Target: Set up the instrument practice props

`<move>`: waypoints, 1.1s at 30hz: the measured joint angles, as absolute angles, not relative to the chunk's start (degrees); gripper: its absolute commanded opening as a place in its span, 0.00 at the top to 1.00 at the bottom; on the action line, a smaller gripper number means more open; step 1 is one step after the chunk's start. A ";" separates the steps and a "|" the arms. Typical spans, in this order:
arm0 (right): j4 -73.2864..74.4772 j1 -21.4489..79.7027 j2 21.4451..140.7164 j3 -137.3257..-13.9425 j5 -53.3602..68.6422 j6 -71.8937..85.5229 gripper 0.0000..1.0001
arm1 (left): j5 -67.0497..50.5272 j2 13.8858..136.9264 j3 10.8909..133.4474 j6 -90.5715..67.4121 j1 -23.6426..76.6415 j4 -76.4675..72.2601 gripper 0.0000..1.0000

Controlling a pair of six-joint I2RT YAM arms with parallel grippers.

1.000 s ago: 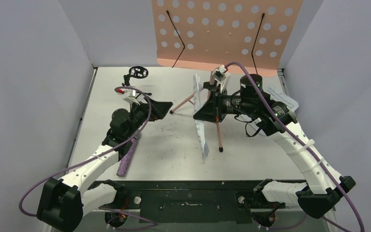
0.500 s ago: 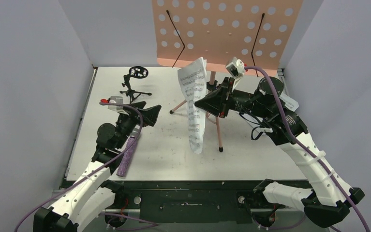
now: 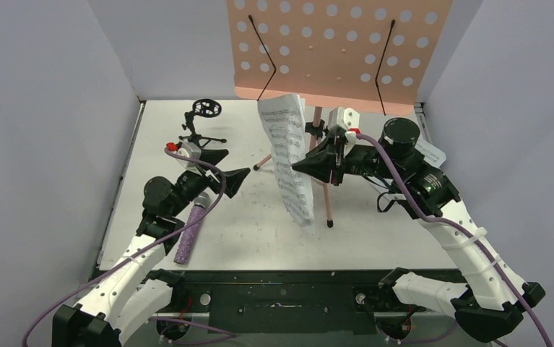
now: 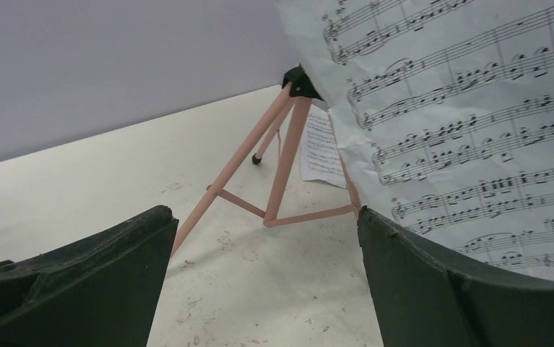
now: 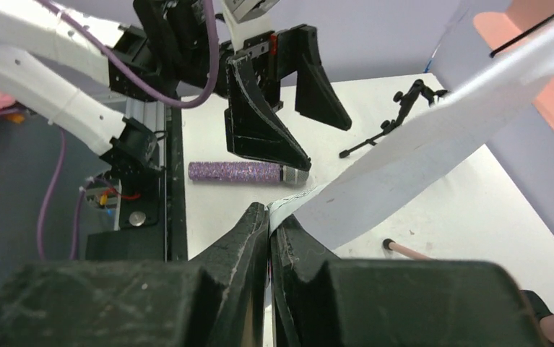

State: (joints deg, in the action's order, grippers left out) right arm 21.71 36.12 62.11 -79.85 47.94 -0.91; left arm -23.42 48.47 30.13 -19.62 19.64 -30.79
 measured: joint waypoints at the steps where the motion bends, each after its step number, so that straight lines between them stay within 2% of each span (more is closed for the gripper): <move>1: 22.94 36.12 62.08 -79.94 48.58 -3.20 0.95 | -24.97 48.62 30.35 -19.00 19.57 -30.85 0.04; 10: 37.08 36.12 62.94 -82.61 51.40 -22.17 0.95 | -33.56 50.00 31.77 -17.28 19.49 -31.53 0.04; 21: 40.49 36.12 62.87 -82.78 53.56 -32.67 0.95 | -41.08 53.04 34.89 -13.85 19.84 -31.51 0.00; 24: 40.47 36.12 62.87 -82.78 53.54 -33.61 0.95 | -42.83 54.17 36.53 -12.73 20.93 -31.48 0.08; 29: 40.42 36.12 62.87 -82.78 52.69 -34.28 0.95 | -45.41 54.46 37.56 -11.31 22.48 -31.53 0.16; 30: 40.38 36.12 62.87 -82.78 52.14 -34.28 0.95 | -45.76 54.46 37.67 -11.18 22.57 -31.51 0.21; 32: 40.16 36.12 62.83 -82.72 51.33 -34.26 0.95 | -46.30 54.43 37.71 -11.03 22.57 -31.48 0.42; 33: 39.66 36.12 62.70 -82.48 50.74 -34.20 0.95 | -46.50 54.43 37.74 -10.92 22.57 -31.46 0.49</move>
